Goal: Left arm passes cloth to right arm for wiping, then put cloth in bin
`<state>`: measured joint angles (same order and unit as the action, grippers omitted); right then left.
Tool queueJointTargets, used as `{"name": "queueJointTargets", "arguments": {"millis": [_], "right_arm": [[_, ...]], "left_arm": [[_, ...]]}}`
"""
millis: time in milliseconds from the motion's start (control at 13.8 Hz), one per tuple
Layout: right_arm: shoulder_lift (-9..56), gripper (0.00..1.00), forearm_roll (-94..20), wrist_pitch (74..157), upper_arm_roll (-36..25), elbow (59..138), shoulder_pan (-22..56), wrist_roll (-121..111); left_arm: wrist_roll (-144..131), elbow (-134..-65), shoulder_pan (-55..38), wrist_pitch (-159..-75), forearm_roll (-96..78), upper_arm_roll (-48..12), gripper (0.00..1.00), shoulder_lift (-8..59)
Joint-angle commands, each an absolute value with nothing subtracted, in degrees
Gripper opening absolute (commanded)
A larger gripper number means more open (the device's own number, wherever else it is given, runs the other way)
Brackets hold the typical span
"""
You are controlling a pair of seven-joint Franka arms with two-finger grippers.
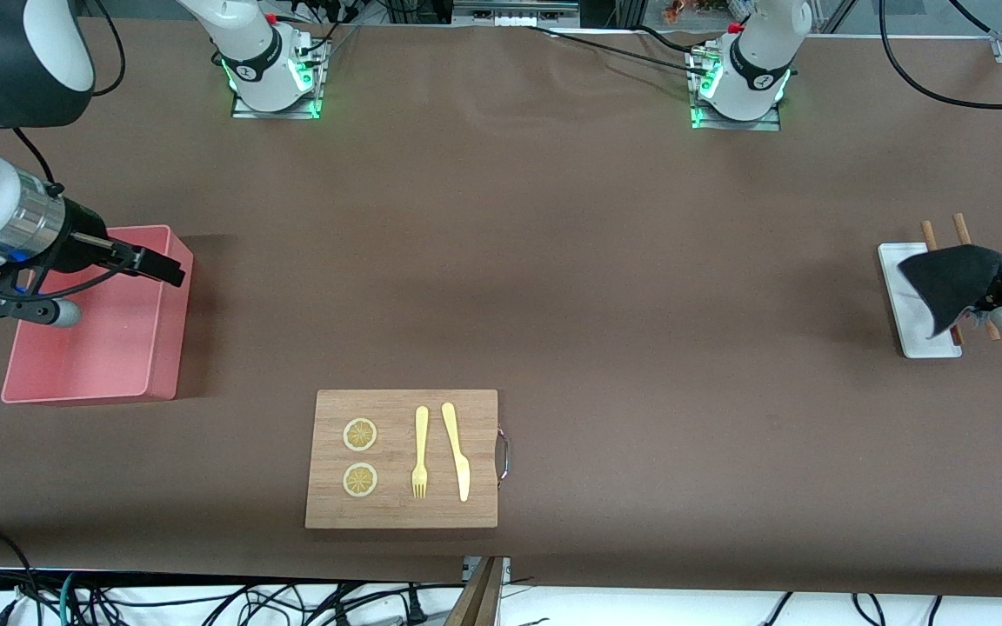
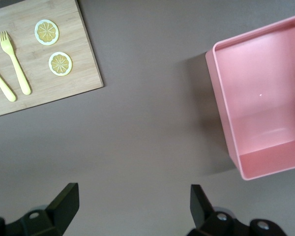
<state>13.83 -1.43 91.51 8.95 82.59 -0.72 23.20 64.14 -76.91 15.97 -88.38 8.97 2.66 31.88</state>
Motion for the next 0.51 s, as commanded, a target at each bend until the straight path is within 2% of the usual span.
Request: {"name": "queueJointTargets", "arguments": {"millis": [0,217,434], "right_arm": [[13.4,1.00,-2.5,91.7,8.8,83.1,0.5,26.5],[13.9,1.00,-8.5,92.0,8.8,83.1,0.7,31.6],[15.0,1.00,-9.3,95.6,8.8,83.1,4.6,39.7]], "left_arm": [[57.3,-70.5,10.8,-79.7,6.6,3.0,0.00,32.1],[47.1,-66.8,4.7,-74.7,0.3,2.8,0.00,31.9],[30.4,-62.7,-5.0,-70.8,-2.2,2.6,0.00,31.9]]}}
